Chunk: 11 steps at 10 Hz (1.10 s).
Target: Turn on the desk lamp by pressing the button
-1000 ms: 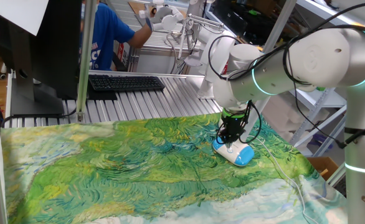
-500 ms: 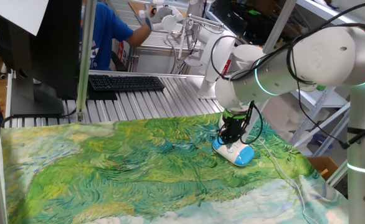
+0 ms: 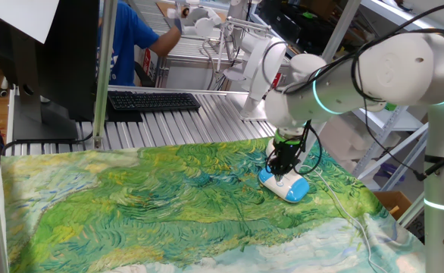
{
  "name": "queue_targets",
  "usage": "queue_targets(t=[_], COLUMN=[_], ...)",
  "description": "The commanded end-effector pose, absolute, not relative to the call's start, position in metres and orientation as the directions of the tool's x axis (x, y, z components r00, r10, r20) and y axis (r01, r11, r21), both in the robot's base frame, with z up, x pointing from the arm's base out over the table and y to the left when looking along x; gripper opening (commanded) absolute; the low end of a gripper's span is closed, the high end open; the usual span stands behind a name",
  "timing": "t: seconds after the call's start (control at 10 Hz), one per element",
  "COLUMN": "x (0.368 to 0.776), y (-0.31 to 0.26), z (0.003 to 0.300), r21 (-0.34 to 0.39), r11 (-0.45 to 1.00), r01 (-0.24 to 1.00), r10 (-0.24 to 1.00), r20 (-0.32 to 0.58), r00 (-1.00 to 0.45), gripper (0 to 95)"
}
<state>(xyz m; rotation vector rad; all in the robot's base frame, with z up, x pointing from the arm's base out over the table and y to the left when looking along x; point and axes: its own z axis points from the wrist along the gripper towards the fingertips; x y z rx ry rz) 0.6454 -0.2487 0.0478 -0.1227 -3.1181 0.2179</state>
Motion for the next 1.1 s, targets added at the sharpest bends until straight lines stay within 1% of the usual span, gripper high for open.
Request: queue_targets(t=[0.1, 0.6, 0.8, 1.1], x=[0.6468, 0.6468, 0.6484, 0.6473], y=[-0.2472, -0.2472, -0.2483, -0.2502], z=[0.0469, 0.0469, 0.0478, 0.0486], r21=[-0.157, -0.161, -0.195, -0.208], r11=[0.982, 0.985, 0.98, 0.977], r01=[0.102, 0.068, 0.038, 0.039], r10=[0.106, 0.07, 0.039, 0.04], r20=[0.012, 0.005, 0.002, -0.003], r00=[-0.994, -0.998, -0.999, -0.999], gripper=[0.0, 0.0, 0.0, 0.0])
